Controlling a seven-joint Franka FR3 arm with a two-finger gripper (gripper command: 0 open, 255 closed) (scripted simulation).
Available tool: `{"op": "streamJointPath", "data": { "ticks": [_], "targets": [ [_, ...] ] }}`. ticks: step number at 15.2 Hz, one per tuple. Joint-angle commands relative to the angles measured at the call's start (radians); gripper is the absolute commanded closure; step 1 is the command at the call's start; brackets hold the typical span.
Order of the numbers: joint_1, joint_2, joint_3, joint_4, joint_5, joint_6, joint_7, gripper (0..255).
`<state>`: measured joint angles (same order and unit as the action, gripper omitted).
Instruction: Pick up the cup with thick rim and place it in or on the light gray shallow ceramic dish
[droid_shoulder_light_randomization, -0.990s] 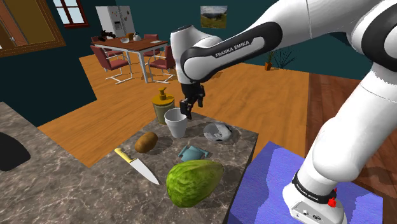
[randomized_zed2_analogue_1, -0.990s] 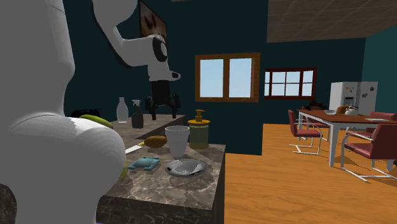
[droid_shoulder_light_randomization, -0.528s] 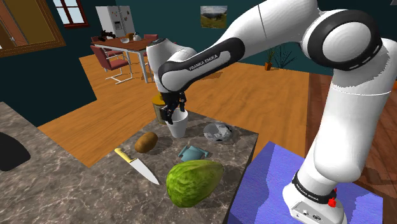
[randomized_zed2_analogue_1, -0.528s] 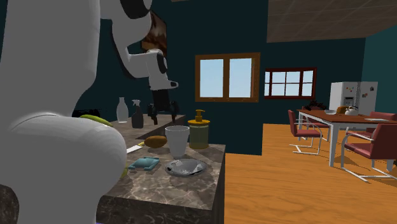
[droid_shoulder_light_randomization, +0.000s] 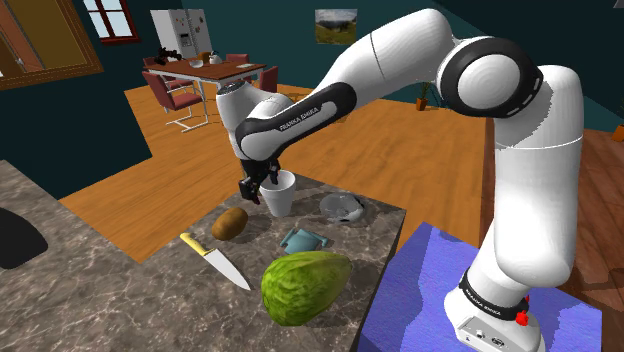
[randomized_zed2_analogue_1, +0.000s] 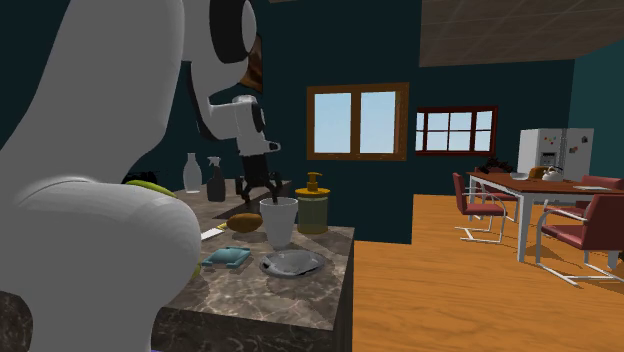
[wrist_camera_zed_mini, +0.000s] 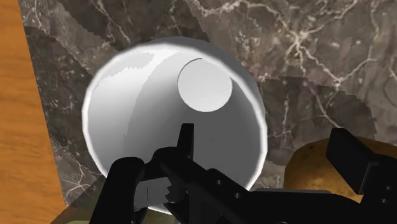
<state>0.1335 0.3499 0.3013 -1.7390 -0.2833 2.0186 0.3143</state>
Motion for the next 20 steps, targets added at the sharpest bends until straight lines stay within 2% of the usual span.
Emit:
{"op": "streamJointPath", "data": {
  "ticks": [1,10,11,20],
  "targets": [
    [-0.001,0.012,-0.003,-0.01,-0.006,0.022,0.003,0],
    [-0.002,0.02,-0.006,-0.02,-0.011,0.04,0.006,0],
    [-0.002,0.02,-0.006,-0.02,-0.011,0.04,0.006,255],
    [-0.002,0.02,-0.006,-0.02,-0.011,0.04,0.006,255]
  ]
}}
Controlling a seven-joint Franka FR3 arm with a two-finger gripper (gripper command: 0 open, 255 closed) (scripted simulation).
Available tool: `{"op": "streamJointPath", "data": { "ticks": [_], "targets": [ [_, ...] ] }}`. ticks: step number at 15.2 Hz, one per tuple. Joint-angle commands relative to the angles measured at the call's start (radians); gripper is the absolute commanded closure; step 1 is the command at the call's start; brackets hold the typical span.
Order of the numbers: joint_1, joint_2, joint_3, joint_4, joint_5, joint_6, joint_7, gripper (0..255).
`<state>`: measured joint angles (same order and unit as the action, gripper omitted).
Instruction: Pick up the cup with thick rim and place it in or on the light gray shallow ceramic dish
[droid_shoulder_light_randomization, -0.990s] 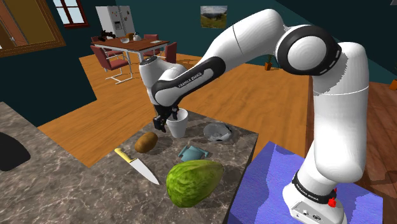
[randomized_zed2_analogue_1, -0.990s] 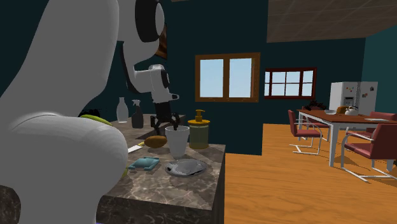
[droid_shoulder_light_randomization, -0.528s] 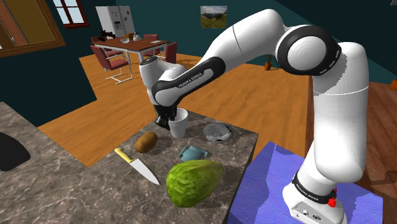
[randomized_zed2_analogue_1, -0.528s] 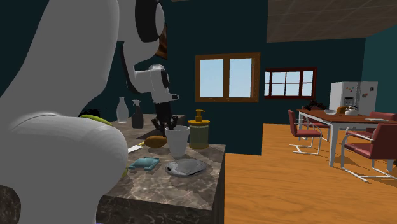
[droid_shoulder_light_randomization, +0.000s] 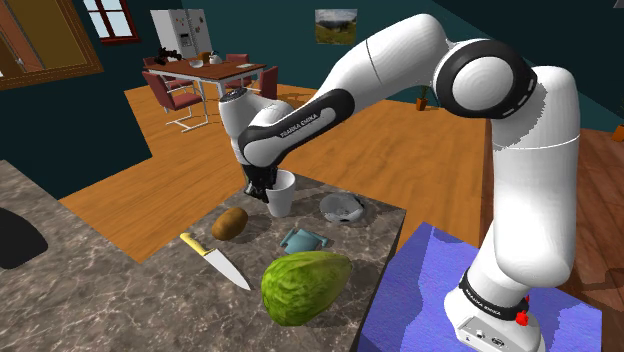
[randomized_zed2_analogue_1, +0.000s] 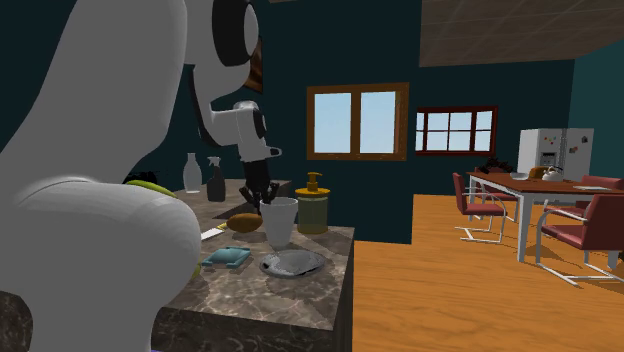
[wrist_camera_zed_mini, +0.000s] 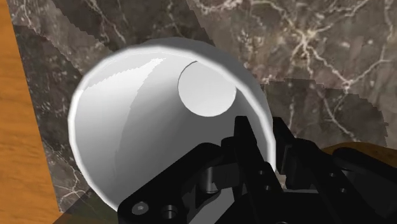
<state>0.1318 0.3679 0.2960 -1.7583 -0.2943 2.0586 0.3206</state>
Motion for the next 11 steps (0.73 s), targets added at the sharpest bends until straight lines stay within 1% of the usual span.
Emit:
{"op": "streamJointPath", "data": {
  "ticks": [1,11],
  "targets": [
    [-0.001,-0.004,0.001,0.005,0.003,-0.011,-0.003,255],
    [-0.003,-0.05,0.01,0.076,0.029,-0.124,-0.033,255]
  ]
}}
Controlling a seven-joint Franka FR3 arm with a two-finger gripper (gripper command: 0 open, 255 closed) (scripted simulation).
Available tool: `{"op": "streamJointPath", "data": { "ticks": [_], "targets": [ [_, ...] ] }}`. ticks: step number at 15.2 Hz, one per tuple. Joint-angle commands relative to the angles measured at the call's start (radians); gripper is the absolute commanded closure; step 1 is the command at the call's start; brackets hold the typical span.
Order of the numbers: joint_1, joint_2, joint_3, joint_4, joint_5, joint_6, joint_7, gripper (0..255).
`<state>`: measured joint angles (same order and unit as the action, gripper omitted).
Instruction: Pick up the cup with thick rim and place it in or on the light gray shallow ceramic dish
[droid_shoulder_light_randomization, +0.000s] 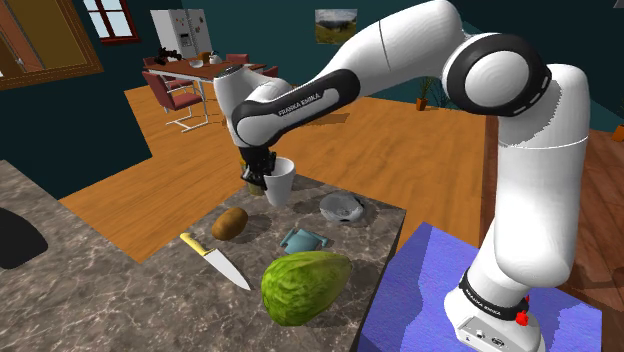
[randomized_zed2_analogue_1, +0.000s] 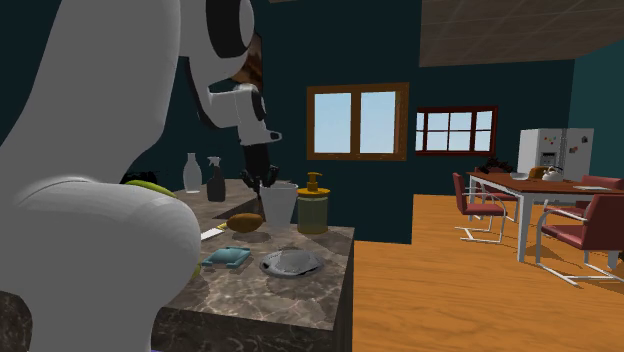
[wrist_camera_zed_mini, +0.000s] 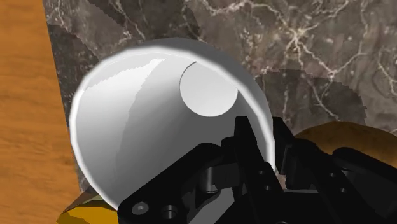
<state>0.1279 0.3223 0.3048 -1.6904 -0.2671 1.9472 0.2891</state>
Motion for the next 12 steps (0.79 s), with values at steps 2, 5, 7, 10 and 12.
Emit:
{"op": "streamJointPath", "data": {
  "ticks": [2,5,7,10,12],
  "targets": [
    [0.001,-0.011,0.003,0.026,0.006,-0.036,-0.007,255],
    [0.001,-0.02,0.004,0.054,0.012,-0.072,-0.015,255],
    [0.002,-0.025,0.005,0.074,0.015,-0.096,-0.02,255],
    [-0.011,-0.072,0.006,0.037,0.029,-0.101,-0.034,255],
    [-0.035,-0.157,0.003,-0.064,0.054,-0.076,-0.059,255]
  ]
}}
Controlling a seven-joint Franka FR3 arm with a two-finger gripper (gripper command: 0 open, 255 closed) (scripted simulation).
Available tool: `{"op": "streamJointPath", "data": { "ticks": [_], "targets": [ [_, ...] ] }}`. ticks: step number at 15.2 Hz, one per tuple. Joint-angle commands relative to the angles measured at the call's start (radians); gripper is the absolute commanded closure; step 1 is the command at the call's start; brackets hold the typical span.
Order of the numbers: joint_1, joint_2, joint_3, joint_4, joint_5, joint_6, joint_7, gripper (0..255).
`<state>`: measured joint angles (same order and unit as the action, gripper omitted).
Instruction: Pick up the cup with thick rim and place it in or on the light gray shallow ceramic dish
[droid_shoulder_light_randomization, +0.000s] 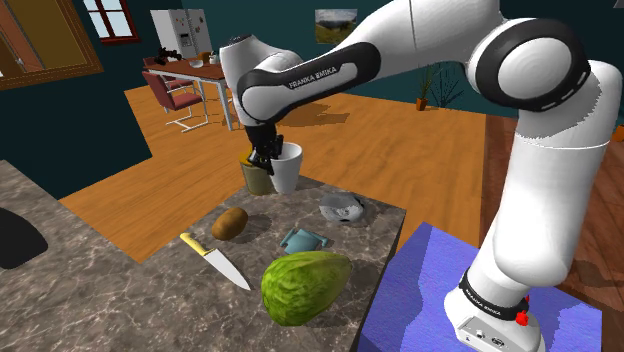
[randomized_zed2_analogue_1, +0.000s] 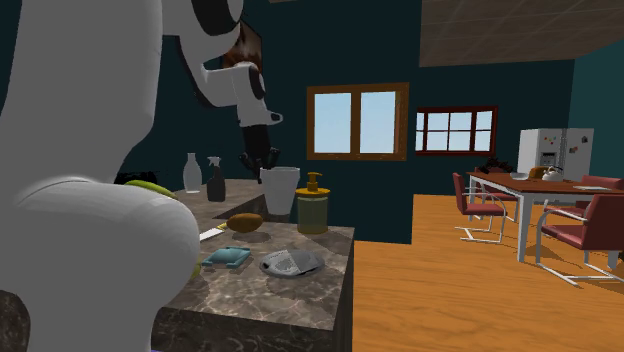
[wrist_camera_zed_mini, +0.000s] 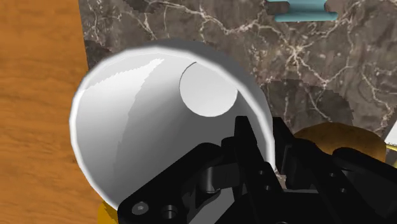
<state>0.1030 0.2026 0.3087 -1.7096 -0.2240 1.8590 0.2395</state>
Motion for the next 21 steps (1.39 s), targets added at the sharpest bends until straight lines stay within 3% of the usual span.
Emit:
{"op": "streamJointPath", "data": {
  "ticks": [1,14,21],
  "targets": [
    [-0.02,-0.079,-0.004,-0.093,0.023,0.022,-0.024,255],
    [-0.082,-0.582,-0.111,-0.567,0.134,0.039,-0.241,255],
    [-0.082,-0.562,-0.107,-0.644,0.128,0.135,-0.225,255]
  ]
}}
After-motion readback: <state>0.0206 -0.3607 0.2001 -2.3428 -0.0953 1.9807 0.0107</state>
